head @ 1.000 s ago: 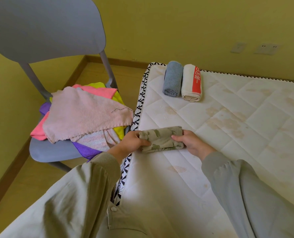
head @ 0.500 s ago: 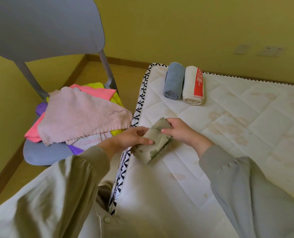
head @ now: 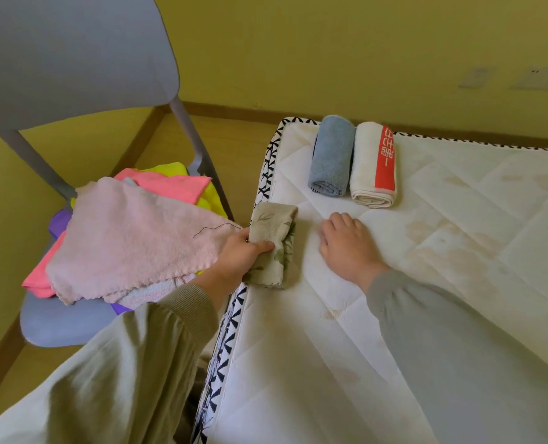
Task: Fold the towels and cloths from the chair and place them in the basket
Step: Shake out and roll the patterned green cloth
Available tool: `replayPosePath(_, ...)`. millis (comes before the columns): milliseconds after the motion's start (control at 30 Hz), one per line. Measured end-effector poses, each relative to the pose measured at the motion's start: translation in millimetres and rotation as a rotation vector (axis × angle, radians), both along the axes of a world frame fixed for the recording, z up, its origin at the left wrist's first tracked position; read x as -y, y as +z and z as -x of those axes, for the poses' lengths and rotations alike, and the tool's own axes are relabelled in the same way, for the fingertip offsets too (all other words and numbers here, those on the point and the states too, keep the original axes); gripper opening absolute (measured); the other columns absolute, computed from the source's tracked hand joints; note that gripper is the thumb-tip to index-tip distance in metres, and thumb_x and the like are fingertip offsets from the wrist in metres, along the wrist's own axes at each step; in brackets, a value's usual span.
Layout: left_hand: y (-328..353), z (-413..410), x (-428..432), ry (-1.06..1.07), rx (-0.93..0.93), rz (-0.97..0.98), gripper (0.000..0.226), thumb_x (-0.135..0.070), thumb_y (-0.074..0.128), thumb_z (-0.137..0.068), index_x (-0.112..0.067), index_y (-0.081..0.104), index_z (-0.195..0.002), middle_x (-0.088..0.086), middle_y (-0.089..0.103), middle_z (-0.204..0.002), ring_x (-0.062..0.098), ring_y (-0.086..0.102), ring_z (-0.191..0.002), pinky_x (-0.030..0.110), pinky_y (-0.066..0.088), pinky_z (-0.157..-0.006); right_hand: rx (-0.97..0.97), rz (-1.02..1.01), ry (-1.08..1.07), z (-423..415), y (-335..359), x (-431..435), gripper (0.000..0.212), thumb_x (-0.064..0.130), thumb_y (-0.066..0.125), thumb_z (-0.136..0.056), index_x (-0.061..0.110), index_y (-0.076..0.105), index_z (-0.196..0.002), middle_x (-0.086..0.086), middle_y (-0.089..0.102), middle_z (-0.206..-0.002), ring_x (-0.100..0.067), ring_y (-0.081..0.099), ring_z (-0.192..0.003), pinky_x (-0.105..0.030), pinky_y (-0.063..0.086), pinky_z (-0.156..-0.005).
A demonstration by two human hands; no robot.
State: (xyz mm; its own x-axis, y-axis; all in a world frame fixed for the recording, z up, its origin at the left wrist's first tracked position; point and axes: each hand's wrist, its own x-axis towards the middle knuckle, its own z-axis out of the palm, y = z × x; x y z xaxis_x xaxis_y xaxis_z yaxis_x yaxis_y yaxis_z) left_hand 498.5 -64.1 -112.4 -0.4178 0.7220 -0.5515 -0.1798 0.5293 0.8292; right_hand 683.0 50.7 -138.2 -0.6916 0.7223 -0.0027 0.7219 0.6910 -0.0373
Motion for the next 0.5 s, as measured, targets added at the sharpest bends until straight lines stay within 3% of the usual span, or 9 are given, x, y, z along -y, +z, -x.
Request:
replayPosePath(200,-7,15,-59,0.104,0.038,-0.045,0.034,-0.012,0.066,-0.085,-0.016,0.057,-0.118,0.007,0.067,-0.106,0.024,0.065,-0.093,0.036,0.055,-0.077,-0.067,0.057,0.064,-3,-20,-12,0.055,0.029,0.035,-0.076,0.013,0.054,-0.125,-0.009,0.047,-0.140,-0.026,0.041,-0.130,-0.041,0.028,-0.108)
replayPosePath(300,-1,22,-99,0.150,0.021,-0.086,0.032,-0.011,0.064,-0.087,-0.018,0.055,-0.117,0.001,0.064,-0.099,0.019,0.064,-0.089,0.032,0.055,-0.071,-0.052,0.086,0.055,0,-23,-16,0.061,0.031,0.034,-0.076,0.014,0.049,-0.134,-0.007,0.042,-0.145,-0.024,0.037,-0.134,-0.041,0.025,-0.112)
replayPosePath(433,-1,26,-143,0.155,-0.035,-0.105,0.037,-0.009,0.064,-0.087,-0.015,0.054,-0.122,0.004,0.064,-0.104,0.022,0.064,-0.093,0.035,0.056,-0.078,-0.074,0.093,0.055,1,-21,-17,0.063,0.031,0.037,-0.073,0.014,0.049,-0.132,-0.008,0.043,-0.144,-0.024,0.036,-0.134,-0.039,0.023,-0.112)
replayPosePath(500,0,26,-163,0.122,-0.042,-0.101,0.037,-0.007,0.064,-0.088,-0.013,0.053,-0.122,0.004,0.063,-0.102,0.020,0.065,-0.088,0.030,0.057,-0.070,-0.074,0.102,0.055,1,-21,-17,0.062,0.030,0.038,-0.072,0.014,0.049,-0.131,-0.009,0.043,-0.143,-0.024,0.036,-0.133,-0.039,0.024,-0.111)
